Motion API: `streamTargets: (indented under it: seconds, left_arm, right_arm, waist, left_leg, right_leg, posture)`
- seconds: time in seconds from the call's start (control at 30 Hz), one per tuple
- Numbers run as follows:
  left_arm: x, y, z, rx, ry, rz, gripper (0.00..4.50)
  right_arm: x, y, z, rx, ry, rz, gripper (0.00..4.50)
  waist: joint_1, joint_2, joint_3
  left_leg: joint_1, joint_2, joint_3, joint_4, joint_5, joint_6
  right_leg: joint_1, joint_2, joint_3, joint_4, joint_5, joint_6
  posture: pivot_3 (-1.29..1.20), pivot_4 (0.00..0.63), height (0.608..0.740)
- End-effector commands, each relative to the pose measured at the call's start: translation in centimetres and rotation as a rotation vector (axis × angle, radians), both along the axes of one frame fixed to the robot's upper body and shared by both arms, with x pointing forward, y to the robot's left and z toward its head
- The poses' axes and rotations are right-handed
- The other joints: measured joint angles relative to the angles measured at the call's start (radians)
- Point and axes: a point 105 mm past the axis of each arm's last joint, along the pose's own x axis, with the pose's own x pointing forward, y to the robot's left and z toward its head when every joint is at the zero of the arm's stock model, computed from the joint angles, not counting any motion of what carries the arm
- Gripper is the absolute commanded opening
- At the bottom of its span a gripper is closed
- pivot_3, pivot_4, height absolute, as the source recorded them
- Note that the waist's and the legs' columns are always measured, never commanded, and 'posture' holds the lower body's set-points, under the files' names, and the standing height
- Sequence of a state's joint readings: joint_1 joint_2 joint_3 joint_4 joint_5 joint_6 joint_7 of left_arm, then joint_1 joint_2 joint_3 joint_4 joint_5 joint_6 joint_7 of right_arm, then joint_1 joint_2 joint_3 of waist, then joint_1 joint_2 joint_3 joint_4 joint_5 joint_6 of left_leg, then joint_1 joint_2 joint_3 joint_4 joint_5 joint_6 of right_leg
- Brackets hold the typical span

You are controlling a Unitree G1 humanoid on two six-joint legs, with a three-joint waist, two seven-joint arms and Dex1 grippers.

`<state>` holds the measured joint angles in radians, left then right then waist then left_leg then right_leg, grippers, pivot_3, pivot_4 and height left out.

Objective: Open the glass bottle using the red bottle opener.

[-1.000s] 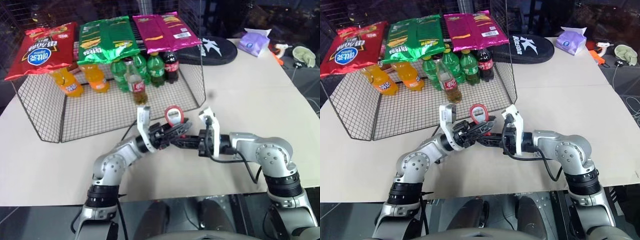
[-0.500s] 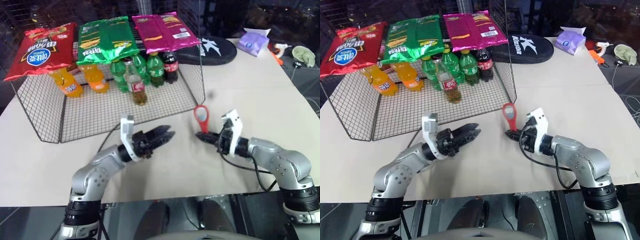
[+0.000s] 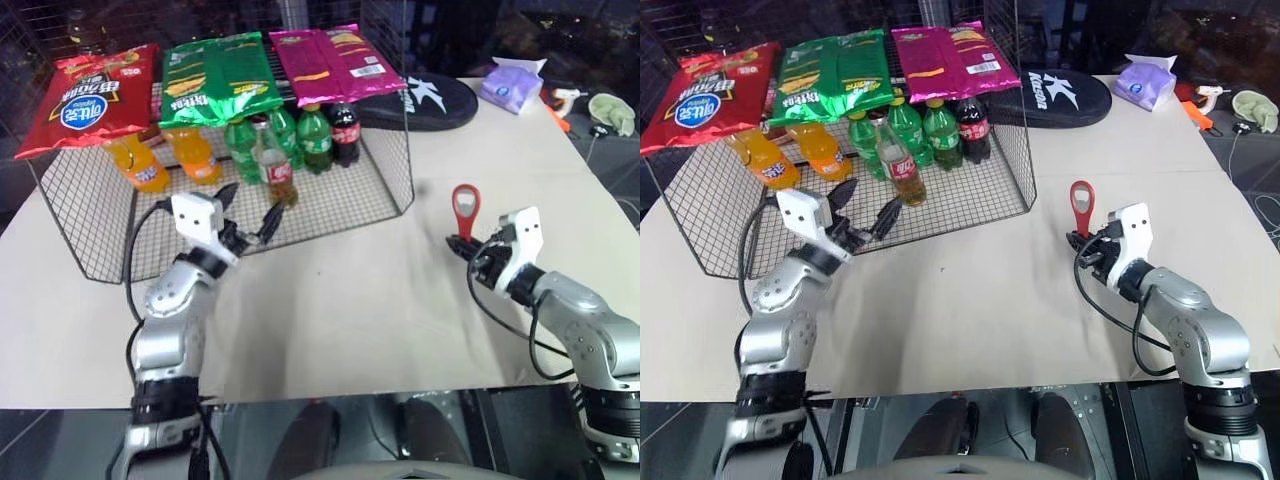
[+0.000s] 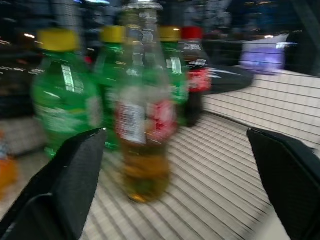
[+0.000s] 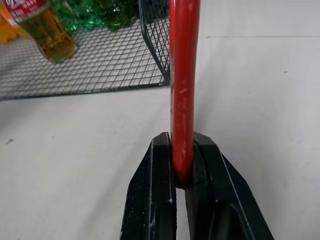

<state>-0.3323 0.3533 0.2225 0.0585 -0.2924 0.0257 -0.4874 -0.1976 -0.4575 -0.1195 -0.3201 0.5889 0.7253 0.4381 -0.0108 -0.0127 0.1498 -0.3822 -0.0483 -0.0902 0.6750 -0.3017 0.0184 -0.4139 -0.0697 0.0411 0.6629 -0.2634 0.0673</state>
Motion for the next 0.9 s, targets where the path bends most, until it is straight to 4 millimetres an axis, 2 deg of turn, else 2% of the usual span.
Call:
streamTargets:
  seconds: [0.03, 0.27, 0.43, 0.7, 0.77, 0.8, 0.83, 0.9]
  left_arm:
    - [1.6, -0.7, 0.7, 0.010, -0.039, -0.001, 4.43]
    - [4.9, -1.9, 1.2, 0.003, -0.023, -0.036, 4.43]
    - [6.7, -1.9, 1.8, -0.002, -0.018, -0.036, 4.43]
    - [7.9, -2.4, 1.3, 0.026, 0.019, -0.044, 4.43]
    - [8.0, -2.4, 1.2, -0.005, 0.025, -0.044, 3.93]
    - [8.0, -2.4, 1.2, -0.005, 0.023, -0.047, 3.36]
    - [7.9, -2.4, 1.2, -0.002, 0.020, -0.048, 3.05]
    - [7.7, -2.6, 1.1, 0.014, 0.011, -0.058, 2.77]
  right_arm:
    - [-0.3, 1.0, 1.8, -0.003, -0.090, 0.026, 0.00]
    - [-0.7, 1.2, 2.0, 0.003, -0.104, -0.005, 0.00]
    - [-1.1, 0.9, 1.9, -0.005, -0.103, -0.026, 0.00]
    - [-1.1, 0.8, 2.0, -0.007, -0.108, -0.039, 0.00]
    - [-1.1, 0.9, 2.0, -0.008, -0.108, -0.040, 0.00]
    - [-1.1, 0.9, 2.0, -0.013, -0.110, -0.038, 0.00]
    - [-1.1, 1.0, 2.0, -0.014, -0.111, -0.037, 0.00]
    - [-1.0, 1.1, 2.0, -0.013, -0.112, -0.035, 0.00]
  waist:
    - [-0.001, 0.000, 0.000]
    - [-0.003, 0.000, 0.000]
    - [-0.003, 0.000, 0.000]
    - [-0.006, 0.000, 0.000]
    - [-0.006, 0.000, 0.000]
    - [-0.006, 0.000, 0.000]
    - [-0.006, 0.000, 0.000]
    - [-0.004, 0.000, 0.000]
  left_leg:
    - [0.000, 0.000, 0.000, 0.000, 0.000, 0.000]
    - [-0.001, -0.001, -0.001, 0.000, 0.000, 0.000]
    - [-0.001, -0.001, -0.001, 0.001, 0.000, 0.000]
    - [-0.001, -0.001, -0.001, 0.001, 0.000, 0.000]
    - [-0.001, -0.002, -0.001, 0.001, 0.000, 0.000]
    - [-0.001, -0.002, -0.001, 0.001, 0.000, 0.000]
    - [-0.001, -0.002, -0.001, 0.001, 0.000, 0.000]
    - [-0.001, -0.002, -0.001, 0.001, 0.000, 0.000]
  right_leg:
    - [0.000, 0.000, 0.000, 0.000, 0.000, 0.000]
    - [0.000, 0.000, -0.001, 0.000, 0.000, 0.000]
    - [0.000, 0.000, -0.001, 0.000, 0.000, 0.000]
    - [-0.001, 0.000, -0.001, 0.001, 0.000, 0.000]
    - [-0.001, 0.000, -0.001, 0.001, 0.000, 0.000]
    - [-0.001, 0.000, -0.001, 0.001, 0.000, 0.000]
    - [-0.001, 0.000, -0.001, 0.001, 0.000, 0.000]
    - [-0.001, 0.000, -0.001, 0.001, 0.000, 0.000]
  posture:
    - [0.00, 0.150, 0.740]
    - [0.00, 0.150, 0.740]
    - [0.00, 0.150, 0.740]
    - [0.00, 0.150, 0.740]
    - [0.00, 0.150, 0.740]
    - [0.00, 0.150, 0.740]
    - [0.00, 0.150, 0.740]
    - [0.00, 0.150, 0.740]
